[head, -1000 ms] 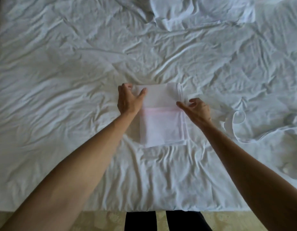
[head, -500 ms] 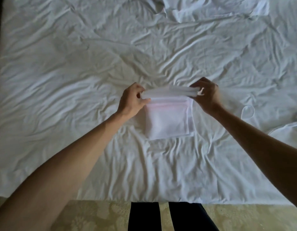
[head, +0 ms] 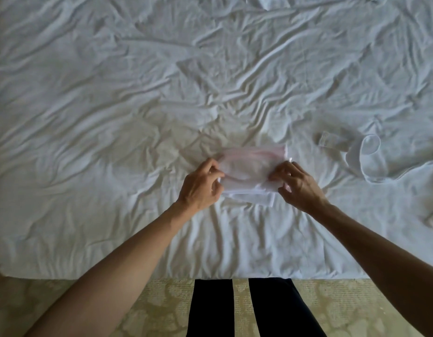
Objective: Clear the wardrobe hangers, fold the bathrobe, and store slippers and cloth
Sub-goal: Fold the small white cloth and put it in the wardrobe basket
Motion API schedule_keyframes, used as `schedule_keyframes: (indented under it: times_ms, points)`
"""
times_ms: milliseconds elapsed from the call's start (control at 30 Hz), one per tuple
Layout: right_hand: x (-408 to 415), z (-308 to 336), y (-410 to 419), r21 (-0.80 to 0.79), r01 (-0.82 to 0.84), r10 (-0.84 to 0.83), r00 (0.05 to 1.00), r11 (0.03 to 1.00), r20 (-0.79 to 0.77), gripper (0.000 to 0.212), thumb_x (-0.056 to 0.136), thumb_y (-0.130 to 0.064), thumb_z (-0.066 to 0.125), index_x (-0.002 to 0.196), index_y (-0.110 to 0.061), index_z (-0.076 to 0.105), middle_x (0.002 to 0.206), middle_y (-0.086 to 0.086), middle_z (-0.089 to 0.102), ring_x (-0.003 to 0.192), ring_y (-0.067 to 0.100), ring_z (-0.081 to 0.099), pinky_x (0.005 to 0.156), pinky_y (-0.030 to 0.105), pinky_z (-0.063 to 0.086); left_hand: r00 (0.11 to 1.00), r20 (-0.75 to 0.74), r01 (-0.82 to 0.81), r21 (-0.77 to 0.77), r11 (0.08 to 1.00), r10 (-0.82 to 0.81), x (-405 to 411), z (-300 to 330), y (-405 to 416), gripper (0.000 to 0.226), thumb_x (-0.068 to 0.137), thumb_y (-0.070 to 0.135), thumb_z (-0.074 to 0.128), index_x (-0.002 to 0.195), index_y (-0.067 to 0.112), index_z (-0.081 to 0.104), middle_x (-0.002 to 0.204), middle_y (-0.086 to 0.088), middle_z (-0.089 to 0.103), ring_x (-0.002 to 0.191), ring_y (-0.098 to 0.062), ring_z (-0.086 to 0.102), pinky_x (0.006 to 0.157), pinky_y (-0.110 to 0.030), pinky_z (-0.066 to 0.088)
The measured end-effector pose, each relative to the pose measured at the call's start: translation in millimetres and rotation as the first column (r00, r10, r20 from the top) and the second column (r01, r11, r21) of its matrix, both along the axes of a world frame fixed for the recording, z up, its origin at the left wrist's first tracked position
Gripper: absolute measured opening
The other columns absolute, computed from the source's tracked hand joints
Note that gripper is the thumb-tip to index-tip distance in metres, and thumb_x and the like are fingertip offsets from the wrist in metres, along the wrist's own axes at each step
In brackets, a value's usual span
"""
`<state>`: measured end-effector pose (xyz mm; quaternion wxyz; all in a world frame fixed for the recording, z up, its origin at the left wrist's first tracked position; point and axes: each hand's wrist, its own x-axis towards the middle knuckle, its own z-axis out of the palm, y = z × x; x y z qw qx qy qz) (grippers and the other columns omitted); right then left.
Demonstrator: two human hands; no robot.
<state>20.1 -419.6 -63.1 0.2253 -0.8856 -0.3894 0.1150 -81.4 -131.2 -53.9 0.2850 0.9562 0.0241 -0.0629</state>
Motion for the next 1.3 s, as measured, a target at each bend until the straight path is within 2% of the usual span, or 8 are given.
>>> schedule_keyframes:
  times_ms: [167,233,333,467,600,833,1133,1300]
  points:
    - [11,17,9,-0.083,0.385,-0.392,0.878,0.919,-0.276,0.031,0.083,-0.044,0.070,0.096,-0.016,0.071,0.097,-0.001,0.064,0.083,0.017,0.062,0.072,0.037,0.055,0.803,-0.316,-0.556,-0.091,0.826,0.506,19,5,-10,0.048,0.077,0.055,0.077,0.100,0.015,0.063,0.107,0.002,0.057,0.092,-0.020,0.062,0.076,-0.036,0.052]
    - [23,20,15,-0.220,0.561,-0.602,0.751,0.798,-0.270,0.046,0.077,-0.057,0.077,0.093,-0.016,0.065,0.089,-0.004,0.064,0.078,0.015,0.061,0.071,0.032,0.051,0.720,-0.408,-0.639,-0.076,0.765,0.561,26,4,-10,0.062,0.069,0.058,0.082,0.109,0.015,0.061,0.110,0.000,0.062,0.099,-0.020,0.062,0.082,-0.035,0.052]
    - [34,21,31,-0.382,0.564,-0.680,0.643,0.732,-0.353,0.054,0.072,-0.063,0.077,0.079,-0.011,0.063,0.071,0.000,0.062,0.072,0.022,0.060,0.057,0.030,0.041,0.670,-0.515,-0.655,-0.071,0.753,0.534,36,-2,-12,0.063,0.063,0.063,0.083,0.103,0.015,0.072,0.099,-0.001,0.074,0.096,-0.021,0.069,0.075,-0.031,0.053]
    - [37,12,50,-0.426,0.471,-0.633,0.623,0.772,-0.459,0.062,0.078,-0.059,0.074,0.094,0.001,0.072,0.086,0.015,0.071,0.081,0.033,0.067,0.066,0.039,0.054,0.623,-0.593,-0.668,-0.064,0.741,0.510,48,-10,-13,0.064,0.065,0.064,0.082,0.098,0.010,0.076,0.099,-0.011,0.076,0.095,-0.027,0.071,0.071,-0.029,0.050]
    - [33,28,59,-0.343,0.484,-0.592,0.625,0.805,-0.508,0.052,0.085,-0.047,0.073,0.102,0.002,0.073,0.092,0.019,0.072,0.083,0.032,0.068,0.066,0.035,0.050,0.589,-0.607,-0.726,-0.108,0.679,0.533,36,6,-14,0.053,0.075,0.049,0.082,0.107,0.008,0.076,0.104,-0.011,0.075,0.098,-0.024,0.070,0.069,-0.025,0.043]
    - [8,138,123,-0.288,0.320,-0.430,0.657,0.903,-0.619,0.047,0.085,-0.049,0.073,0.100,-0.004,0.075,0.092,0.013,0.074,0.087,0.027,0.070,0.070,0.036,0.053,0.483,-0.494,-0.867,-0.156,0.473,0.723,-48,125,17,0.035,0.083,0.043,0.078,0.085,0.008,0.073,0.081,-0.006,0.068,0.077,-0.018,0.062,0.057,-0.027,0.031]
    - [-152,267,303,-0.150,-0.181,0.008,0.664,0.972,-0.748,0.075,0.057,-0.075,0.077,0.088,-0.007,0.075,0.085,0.011,0.077,0.079,0.029,0.075,0.073,0.054,0.060,0.017,-0.413,-0.930,-0.342,-0.138,0.911,-297,277,85,0.027,0.079,0.040,0.083,0.076,0.017,0.069,0.074,0.001,0.068,0.070,-0.016,0.066,0.056,-0.023,0.049]
    - [-335,346,393,-0.068,-0.475,0.268,0.603,0.878,-0.751,0.047,0.082,-0.047,0.077,0.102,-0.005,0.073,0.094,0.009,0.076,0.088,0.026,0.074,0.081,0.048,0.061,-0.265,-0.372,-0.820,-0.398,-0.411,0.890,-486,341,98,0.035,0.078,0.038,0.084,0.093,0.007,0.075,0.095,-0.010,0.074,0.087,-0.022,0.068,0.080,-0.038,0.055]
